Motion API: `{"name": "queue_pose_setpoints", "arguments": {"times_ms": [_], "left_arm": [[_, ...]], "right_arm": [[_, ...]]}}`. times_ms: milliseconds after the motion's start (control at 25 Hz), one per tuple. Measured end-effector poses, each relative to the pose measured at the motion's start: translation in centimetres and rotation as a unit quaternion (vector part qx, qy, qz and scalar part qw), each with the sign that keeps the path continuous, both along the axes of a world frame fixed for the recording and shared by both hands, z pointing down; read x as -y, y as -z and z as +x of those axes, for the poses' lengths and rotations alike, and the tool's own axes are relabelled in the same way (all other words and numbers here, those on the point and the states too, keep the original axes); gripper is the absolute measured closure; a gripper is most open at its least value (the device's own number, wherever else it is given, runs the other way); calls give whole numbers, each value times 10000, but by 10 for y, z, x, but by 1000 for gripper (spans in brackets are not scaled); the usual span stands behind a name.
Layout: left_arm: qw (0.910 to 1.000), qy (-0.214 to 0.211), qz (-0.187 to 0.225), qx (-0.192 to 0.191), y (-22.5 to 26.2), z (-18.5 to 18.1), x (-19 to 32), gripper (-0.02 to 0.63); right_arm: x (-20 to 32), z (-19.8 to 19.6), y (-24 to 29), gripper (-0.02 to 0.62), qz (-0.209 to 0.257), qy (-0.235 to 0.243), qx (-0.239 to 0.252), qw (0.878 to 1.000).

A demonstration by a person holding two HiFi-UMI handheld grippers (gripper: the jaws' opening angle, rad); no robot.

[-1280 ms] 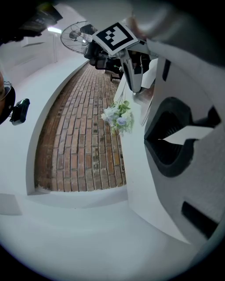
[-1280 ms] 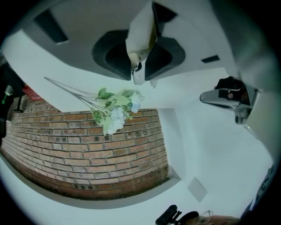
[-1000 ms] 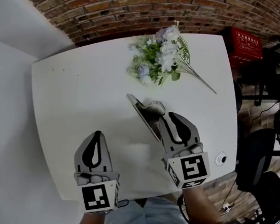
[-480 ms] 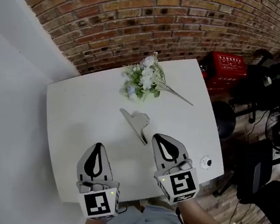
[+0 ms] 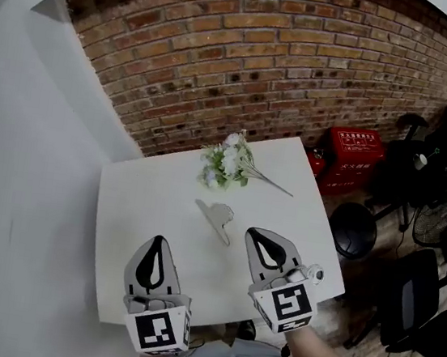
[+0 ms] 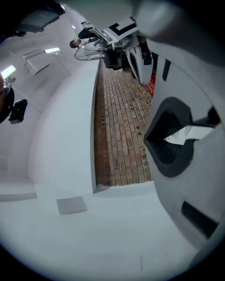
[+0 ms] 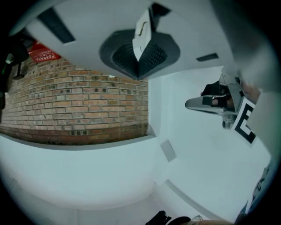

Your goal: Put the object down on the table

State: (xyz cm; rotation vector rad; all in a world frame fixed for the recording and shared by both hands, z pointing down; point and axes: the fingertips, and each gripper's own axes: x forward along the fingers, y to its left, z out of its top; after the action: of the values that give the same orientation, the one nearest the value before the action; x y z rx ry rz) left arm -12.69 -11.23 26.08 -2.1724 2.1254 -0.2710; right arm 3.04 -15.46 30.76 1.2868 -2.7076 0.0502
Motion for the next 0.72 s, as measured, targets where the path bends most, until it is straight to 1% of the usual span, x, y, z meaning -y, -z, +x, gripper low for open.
{"name": "queue_pose_setpoints", "arguments": {"times_ms": [120,320,440,720], "left_arm": [[9999,68,90,-101,10,5,-16,597],[9995,133,275,-78,25,16,-29,597],[9995,156,276,-45,25,21,-32,597],[9994,129,321,6,29,26,-33,597]], "right_arm": [[-15,5,14,591,98,54,-6,9999],[-25,12,31,591,255,159,24,9995],[-26,18,36,591,347,182,67,9992],[-26,18,44,591,342,197,117,9992]]}}
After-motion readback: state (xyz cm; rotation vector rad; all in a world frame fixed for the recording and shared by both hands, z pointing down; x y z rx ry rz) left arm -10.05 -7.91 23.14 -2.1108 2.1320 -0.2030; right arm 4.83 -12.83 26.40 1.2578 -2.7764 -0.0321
